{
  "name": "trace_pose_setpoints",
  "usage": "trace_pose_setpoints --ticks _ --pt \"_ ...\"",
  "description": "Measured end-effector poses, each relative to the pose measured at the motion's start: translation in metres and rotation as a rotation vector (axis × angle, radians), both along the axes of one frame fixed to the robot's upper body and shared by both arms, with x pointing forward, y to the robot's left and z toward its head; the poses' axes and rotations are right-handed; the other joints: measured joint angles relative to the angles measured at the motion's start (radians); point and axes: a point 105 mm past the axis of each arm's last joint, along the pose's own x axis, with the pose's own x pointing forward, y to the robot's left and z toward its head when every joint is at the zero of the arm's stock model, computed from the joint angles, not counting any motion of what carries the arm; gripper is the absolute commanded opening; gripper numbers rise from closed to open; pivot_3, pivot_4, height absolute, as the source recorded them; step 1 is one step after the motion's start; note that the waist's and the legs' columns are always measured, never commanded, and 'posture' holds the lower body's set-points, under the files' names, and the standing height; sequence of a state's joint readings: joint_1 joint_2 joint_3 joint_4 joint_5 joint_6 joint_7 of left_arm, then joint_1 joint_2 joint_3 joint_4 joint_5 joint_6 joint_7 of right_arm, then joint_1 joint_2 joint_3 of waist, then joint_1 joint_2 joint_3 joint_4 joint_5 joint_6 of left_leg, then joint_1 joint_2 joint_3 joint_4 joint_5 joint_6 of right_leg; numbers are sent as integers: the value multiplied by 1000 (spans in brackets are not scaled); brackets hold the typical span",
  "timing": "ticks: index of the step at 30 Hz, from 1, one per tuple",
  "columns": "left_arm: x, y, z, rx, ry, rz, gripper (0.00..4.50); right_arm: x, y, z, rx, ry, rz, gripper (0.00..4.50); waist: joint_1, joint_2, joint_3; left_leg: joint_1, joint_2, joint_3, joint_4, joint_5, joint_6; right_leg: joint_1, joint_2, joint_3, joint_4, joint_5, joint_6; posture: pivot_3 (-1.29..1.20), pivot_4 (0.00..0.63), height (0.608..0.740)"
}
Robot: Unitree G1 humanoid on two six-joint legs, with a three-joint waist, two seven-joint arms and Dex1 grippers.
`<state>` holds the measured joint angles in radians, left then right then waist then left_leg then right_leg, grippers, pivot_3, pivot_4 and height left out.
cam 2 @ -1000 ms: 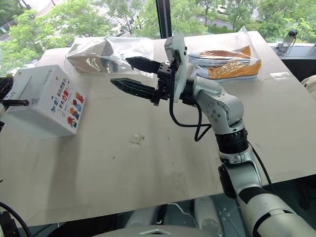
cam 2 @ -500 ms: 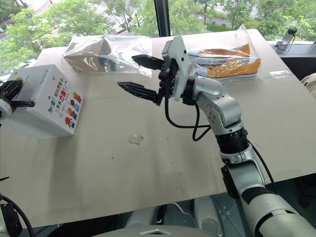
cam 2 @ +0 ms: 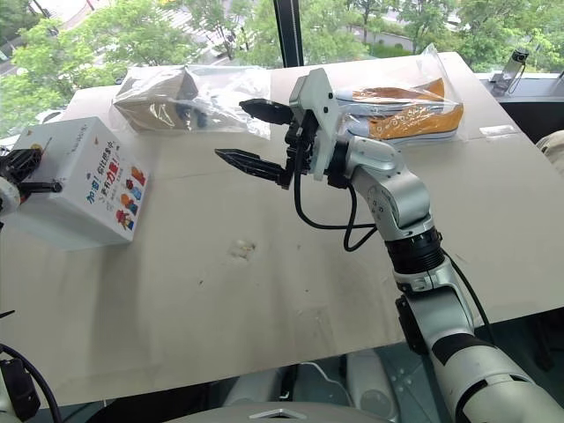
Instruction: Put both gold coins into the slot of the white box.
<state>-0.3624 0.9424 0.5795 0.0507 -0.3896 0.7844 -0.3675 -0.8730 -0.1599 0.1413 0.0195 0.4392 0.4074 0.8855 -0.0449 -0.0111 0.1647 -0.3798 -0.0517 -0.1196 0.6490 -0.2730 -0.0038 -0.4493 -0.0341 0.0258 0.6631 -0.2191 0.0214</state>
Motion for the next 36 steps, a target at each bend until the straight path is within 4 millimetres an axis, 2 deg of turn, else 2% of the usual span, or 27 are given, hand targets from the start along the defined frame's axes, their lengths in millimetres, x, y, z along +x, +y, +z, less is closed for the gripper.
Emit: trace_pose_setpoints --ticks 4,7,11,12,15,18,21,22,24,25,28,31,35,36 --pt "1 -2 -2 -39 31 2 0 0 0 -2 -6 -3 -5 4457 0 1 -1 0 0 0 0 0 0 0 0 0 0 0 0 0 150 740" --pt "0 -1 -2 -41 40 20 1058 1 -1 -3 -9 -2 -10 4500 1 2 -1 0 0 0 0 0 0 0 0 0 0 0 0 0 150 740" --pt "-1 1 -1 -20 35 39 2936 2 -3 -5 -16 -15 -26 4500 3 4 -3 0 0 0 1 0 0 1 0 0 1 0 0 0 150 740" --pt "0 1 0 -13 25 39 3291 3 -3 -6 -19 -17 -31 4500 4 4 -3 0 0 -1 1 0 0 1 0 0 1 0 0 0 150 740" --pt "3 -4 3 -1 -20 15 3291 3 -3 -15 -45 -10 -35 4500 7 4 -3 0 -1 -1 2 0 0 2 -1 -1 1 0 0 0 150 740" --pt "9 -26 6 -53 -82 -147 3291 -1 1 -37 -117 7 -19 4500 5 0 -3 -2 -1 -2 3 0 0 1 -1 -2 0 0 0 0 150 740" --pt "-16 -70 8 -46 -46 -468 3291 -11 11 -78 -241 31 -1 4500 -14 -3 -3 -3 0 0 2 0 0 0 -1 0 -2 0 0 0 150 740" --pt "-27 -79 1 -18 13 -544 3291 -13 14 -89 -272 37 2 4500 -25 -3 -3 -2 0 2 1 0 0 -1 -1 1 -3 0 0 0 150 740" --pt "-52 -103 -25 0 174 -707 3291 -16 17 -112 -331 37 -10 4500 -28 -2 -3 -1 0 4 -1 0 0 -2 -1 1 -2 0 0 0 150 740" --pt "-55 -104 -29 -5 192 -719 3291 -16 17 -114 -337 37 -12 4500 -26 -2 -2 -1 1 3 -1 0 0 -3 0 0 -2 0 0 0 150 740" --pt "-79 -113 -57 24 367 -786 3291 -20 24 -131 -386 2 -9 4500 -21 -3 -2 0 1 3 0 0 0 -1 0 -1 0 0 0 0 150 740" --pt "-90 -123 -67 55 424 -845 3291 -22 26 -141 -404 31 2 4500 -10 -2 -2 1 1 2 2 0 0 2 0 -3 -1 1 -1 0 150 740" --pt "-92 -136 -72 88 400 -909 3291 -25 31 -143 -401 49 25 4500 4 -3 -3 1 1 2 3 0 0 3 0 -3 -1 1 -1 0 150 740" --pt "-93 -139 -74 91 399 -923 3384 -26 34 -143 -399 57 32 3971 4 -3 -3 1 1 2 3 0 0 3 0 -3 -1 1 -2 0 150 740"
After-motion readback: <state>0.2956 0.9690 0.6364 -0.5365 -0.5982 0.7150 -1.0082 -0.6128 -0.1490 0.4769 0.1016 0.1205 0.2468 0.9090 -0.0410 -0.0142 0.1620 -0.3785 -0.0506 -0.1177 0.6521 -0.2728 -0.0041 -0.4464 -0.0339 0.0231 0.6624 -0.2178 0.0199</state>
